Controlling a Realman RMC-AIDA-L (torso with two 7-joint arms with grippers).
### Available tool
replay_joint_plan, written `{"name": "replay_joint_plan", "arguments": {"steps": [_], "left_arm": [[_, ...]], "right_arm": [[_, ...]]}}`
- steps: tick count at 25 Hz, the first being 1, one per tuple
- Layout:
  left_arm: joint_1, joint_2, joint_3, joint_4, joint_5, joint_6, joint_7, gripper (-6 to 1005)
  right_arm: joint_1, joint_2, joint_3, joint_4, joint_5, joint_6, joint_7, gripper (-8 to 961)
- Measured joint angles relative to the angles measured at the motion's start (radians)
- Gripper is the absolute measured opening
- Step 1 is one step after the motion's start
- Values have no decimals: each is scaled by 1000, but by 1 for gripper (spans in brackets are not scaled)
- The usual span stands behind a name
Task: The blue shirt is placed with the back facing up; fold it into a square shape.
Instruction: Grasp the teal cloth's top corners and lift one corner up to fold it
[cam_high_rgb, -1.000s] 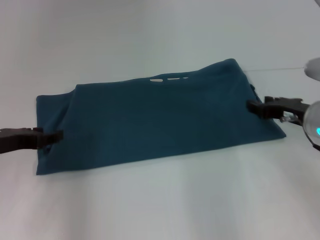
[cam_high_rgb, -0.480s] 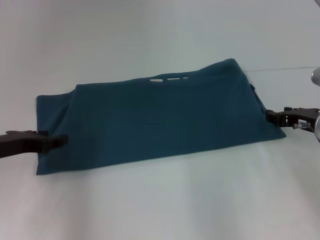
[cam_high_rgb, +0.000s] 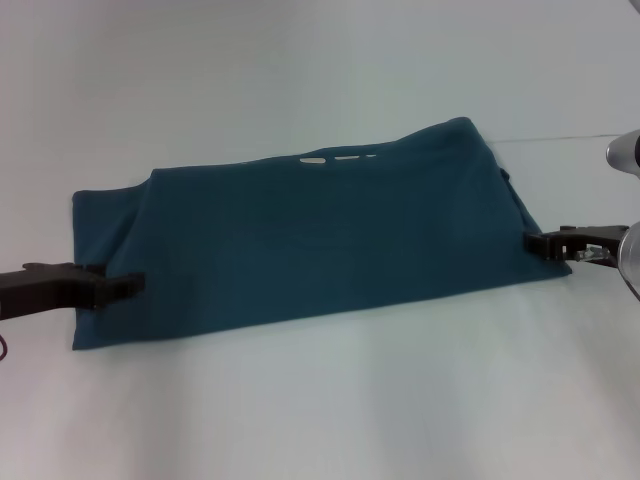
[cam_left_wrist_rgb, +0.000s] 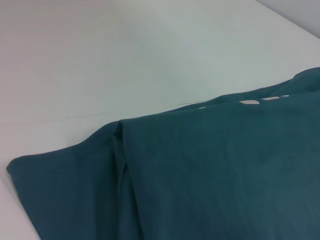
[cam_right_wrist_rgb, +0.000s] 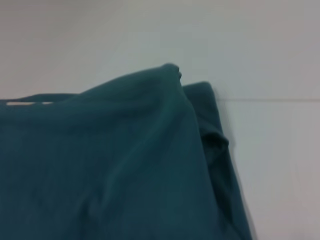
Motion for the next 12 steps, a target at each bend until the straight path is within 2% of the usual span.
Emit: {"name": "replay_joint_plan", "arguments": {"steps": [7, 12], "left_arm": [[-4, 1, 2, -12, 0, -4, 18, 601], [-5, 0, 2, -35, 0, -14, 34, 601]], "right_arm": [[48, 2, 24, -44, -140, -150, 122, 530], [58, -2, 60, -85, -161, -215, 140, 529]]}}
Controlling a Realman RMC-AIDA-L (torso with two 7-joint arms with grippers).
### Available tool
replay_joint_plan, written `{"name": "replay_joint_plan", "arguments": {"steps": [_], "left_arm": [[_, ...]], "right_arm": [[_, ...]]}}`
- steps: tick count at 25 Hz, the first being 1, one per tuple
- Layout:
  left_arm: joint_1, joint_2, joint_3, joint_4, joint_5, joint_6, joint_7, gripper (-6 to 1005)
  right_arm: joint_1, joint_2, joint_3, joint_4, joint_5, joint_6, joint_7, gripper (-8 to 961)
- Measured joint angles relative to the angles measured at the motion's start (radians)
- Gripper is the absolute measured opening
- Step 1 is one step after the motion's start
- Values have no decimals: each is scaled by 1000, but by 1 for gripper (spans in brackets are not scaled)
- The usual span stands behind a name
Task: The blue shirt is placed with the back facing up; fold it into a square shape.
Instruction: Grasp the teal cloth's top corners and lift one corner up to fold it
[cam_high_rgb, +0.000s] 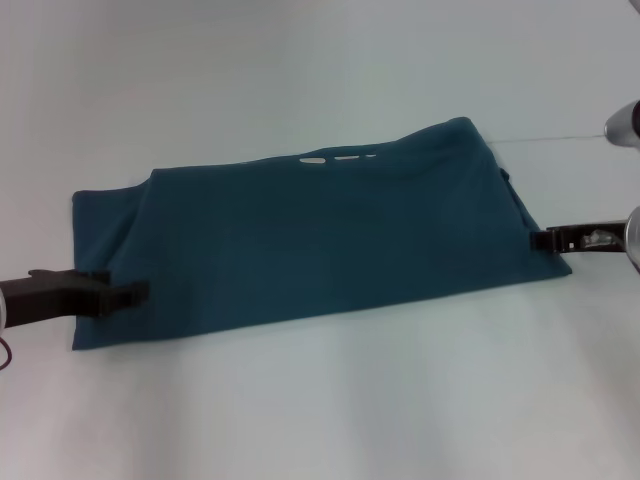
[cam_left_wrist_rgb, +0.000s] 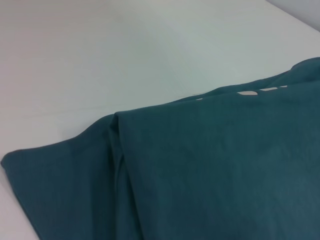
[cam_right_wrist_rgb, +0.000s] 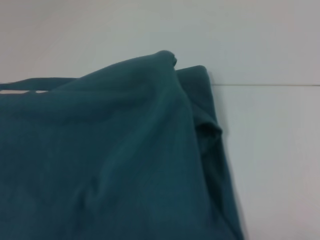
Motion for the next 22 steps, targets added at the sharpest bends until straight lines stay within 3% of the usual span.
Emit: {"name": "replay_joint_plan", "arguments": {"steps": [10, 22], "left_arm": [[0, 0, 1, -25, 0, -7, 18, 604], [-2, 0, 9, -28, 0, -6, 16, 608]], "right_arm": [[56, -2, 91, -1, -87, -110, -7, 527], [85, -5, 105, 92, -108, -85, -36, 568]]}}
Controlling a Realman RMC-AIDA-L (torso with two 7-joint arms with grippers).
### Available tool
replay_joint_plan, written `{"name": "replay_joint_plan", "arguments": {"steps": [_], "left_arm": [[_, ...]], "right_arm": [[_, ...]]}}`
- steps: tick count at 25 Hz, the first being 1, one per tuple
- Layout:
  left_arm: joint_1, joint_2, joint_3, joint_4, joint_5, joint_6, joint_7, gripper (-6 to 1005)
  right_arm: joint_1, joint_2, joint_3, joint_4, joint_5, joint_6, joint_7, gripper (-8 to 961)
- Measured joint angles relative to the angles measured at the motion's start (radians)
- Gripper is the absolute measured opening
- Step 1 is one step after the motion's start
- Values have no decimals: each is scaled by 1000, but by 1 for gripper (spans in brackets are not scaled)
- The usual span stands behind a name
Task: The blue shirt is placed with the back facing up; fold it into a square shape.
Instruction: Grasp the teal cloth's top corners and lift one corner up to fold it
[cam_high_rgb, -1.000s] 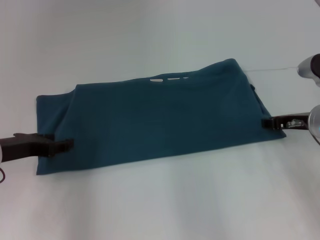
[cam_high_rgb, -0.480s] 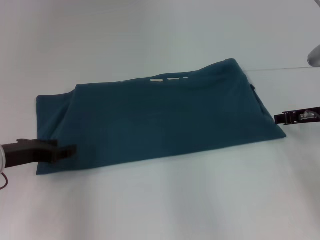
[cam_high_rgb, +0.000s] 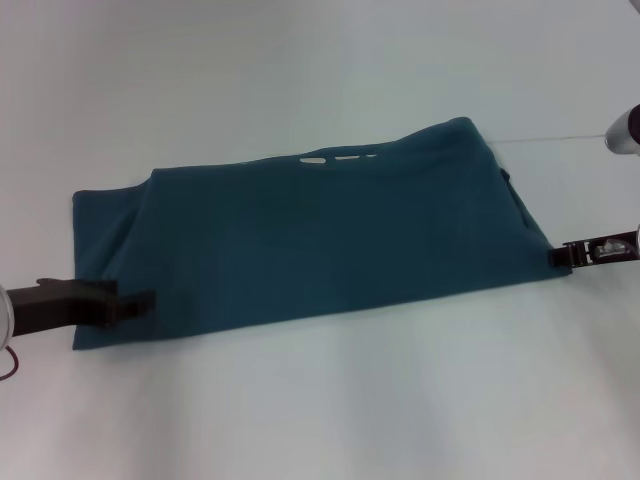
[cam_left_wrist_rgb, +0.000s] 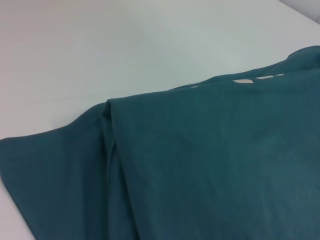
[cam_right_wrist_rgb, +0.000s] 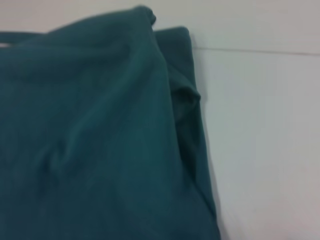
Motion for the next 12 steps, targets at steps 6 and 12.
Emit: {"name": "replay_joint_plan", "arguments": {"steps": [6, 12], "left_arm": [[0, -1, 3, -1, 0, 0, 2, 608], [0, 0, 3, -2, 0, -5, 2, 606]], "right_arm": [[22, 1, 3, 43, -16, 36, -2, 576], [38, 1, 2, 45, -17, 39, -2, 575]]}}
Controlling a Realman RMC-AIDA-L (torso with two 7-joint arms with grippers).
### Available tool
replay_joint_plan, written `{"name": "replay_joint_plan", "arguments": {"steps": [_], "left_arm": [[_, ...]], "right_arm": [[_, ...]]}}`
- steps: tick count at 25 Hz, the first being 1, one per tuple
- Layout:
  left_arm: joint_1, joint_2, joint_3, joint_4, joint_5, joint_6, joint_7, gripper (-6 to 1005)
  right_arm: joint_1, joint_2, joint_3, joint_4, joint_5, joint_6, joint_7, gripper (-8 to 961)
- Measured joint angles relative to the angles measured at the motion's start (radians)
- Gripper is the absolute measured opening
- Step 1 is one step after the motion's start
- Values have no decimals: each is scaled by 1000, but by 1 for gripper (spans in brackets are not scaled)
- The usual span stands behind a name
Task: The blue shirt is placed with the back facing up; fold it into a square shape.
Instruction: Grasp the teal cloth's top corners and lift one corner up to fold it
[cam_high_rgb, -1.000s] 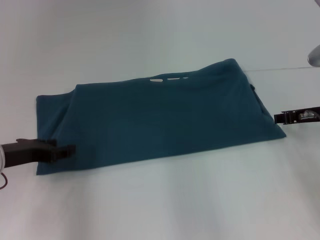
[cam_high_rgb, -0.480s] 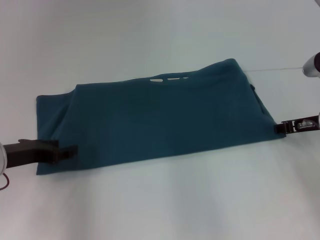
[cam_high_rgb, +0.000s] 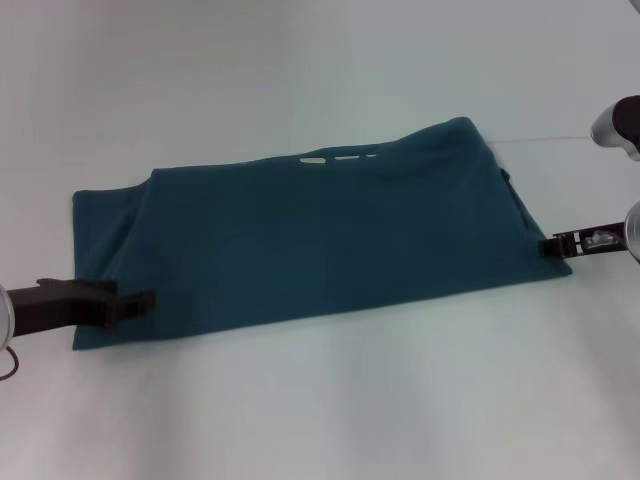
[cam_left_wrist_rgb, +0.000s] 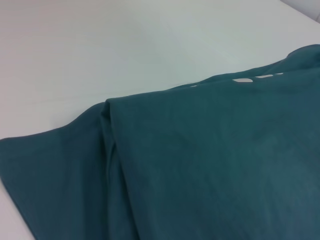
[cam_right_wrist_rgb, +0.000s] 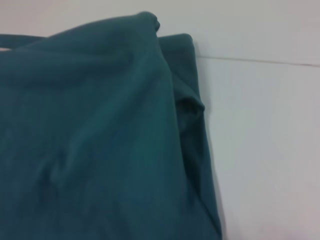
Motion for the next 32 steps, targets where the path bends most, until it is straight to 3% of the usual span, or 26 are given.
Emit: {"name": "replay_joint_plan", "arguments": {"steps": [12, 32], "left_arm": [[0, 0, 0, -3, 0, -3, 10, 601], [0, 0, 10, -15, 0, -5, 11, 600]], "right_arm": [[40, -1, 1, 69, 0, 31, 0, 572], [43, -3, 12, 110, 6, 48, -12, 567]]}}
